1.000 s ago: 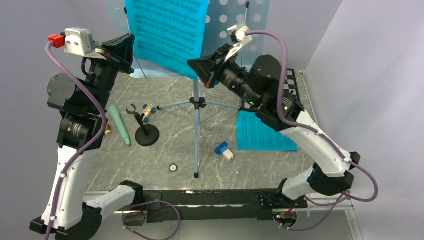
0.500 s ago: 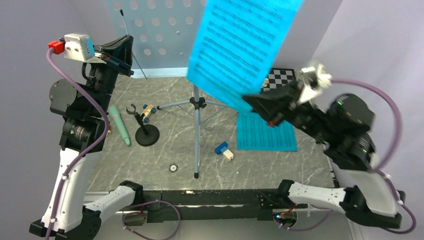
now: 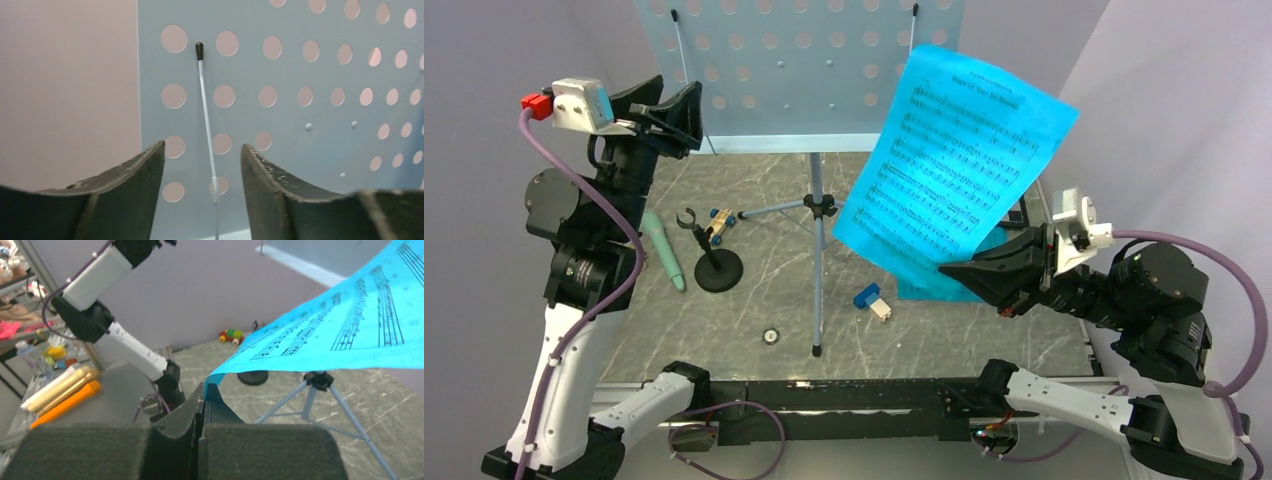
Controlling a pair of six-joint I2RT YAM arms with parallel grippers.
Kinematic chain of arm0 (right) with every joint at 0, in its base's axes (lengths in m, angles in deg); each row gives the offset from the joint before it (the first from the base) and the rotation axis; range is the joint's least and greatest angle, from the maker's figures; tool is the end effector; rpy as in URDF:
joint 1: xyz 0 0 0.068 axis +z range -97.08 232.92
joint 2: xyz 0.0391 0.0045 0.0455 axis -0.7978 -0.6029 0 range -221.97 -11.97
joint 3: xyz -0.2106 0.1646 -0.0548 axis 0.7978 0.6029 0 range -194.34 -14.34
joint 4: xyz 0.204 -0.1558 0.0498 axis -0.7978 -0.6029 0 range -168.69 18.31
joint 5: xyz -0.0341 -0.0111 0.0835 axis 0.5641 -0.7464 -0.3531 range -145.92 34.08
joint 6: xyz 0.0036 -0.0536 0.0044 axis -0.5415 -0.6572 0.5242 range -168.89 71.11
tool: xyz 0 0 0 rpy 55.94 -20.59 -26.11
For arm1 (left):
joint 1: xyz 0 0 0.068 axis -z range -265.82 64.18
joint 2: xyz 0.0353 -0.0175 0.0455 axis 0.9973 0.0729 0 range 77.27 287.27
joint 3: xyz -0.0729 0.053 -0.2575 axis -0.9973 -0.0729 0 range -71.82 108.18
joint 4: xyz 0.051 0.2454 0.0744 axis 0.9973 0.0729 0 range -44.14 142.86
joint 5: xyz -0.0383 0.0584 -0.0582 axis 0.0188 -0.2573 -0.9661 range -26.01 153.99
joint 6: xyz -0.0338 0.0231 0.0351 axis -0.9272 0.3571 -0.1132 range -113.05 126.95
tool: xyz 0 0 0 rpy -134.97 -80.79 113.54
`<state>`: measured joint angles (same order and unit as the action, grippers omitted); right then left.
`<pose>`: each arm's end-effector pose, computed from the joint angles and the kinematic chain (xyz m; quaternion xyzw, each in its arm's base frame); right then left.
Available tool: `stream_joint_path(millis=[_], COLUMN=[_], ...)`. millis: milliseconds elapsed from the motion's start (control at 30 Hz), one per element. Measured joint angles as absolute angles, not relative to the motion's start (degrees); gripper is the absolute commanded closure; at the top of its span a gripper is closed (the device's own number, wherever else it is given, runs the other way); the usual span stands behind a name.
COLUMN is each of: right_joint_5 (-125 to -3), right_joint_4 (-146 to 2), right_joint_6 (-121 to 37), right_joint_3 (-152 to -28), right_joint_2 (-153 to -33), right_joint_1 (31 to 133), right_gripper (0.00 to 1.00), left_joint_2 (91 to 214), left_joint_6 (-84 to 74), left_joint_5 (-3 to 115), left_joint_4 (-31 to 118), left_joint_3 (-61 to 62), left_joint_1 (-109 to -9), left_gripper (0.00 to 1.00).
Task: Pack up the instrument practice props
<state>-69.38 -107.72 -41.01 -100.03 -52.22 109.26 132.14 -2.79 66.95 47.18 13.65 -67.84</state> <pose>0.0234 0.0502 0.5185 -0.3451 0.5490 0.4668 0.6013 0.1375 -0.0428 0.5593 0.0141 0.5055 -0.1940 0.8406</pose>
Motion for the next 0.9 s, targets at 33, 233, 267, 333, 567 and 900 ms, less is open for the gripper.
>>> stream_joint_path(millis=[33,233,267,333,567,900], right_joint_5=[-70.1,-76.7,-77.5,-77.9,-73.5,-45.0], right_joint_4=[-108.5,-111.9,-112.4,-112.6,-113.9,-116.0], right_joint_6=[-41.0,-40.8,-40.7,-40.2,-36.1,-22.7], right_joint_3=[-99.5,-93.8,-91.8,-87.5,-70.4,-64.9], right_joint_2=[-52.0,-48.2,-47.2,-45.2,-39.1,-41.0], right_joint_1=[109.3,109.2,109.2,109.2,109.2,109.2], right_gripper=[1.0,1.0,1.0,1.0,1.0,1.0], left_joint_2=[131.8,124.9,123.4,120.2,107.2,102.3], left_joint_6=[-2.7,-3.5,-3.8,-4.6,-8.6,-12.9], left_joint_5=[66.9,67.1,67.3,67.4,68.0,67.8], left_joint_4=[47.4,47.4,47.5,47.4,48.2,54.9], left_joint_3=[13.5,8.6,7.5,5.1,-3.9,-9.2], left_joint_1=[-67.8,-67.8,-67.8,-67.8,-67.8,-67.8], left_gripper=[0.34,0.3,0.3,0.3,0.29,0.28])
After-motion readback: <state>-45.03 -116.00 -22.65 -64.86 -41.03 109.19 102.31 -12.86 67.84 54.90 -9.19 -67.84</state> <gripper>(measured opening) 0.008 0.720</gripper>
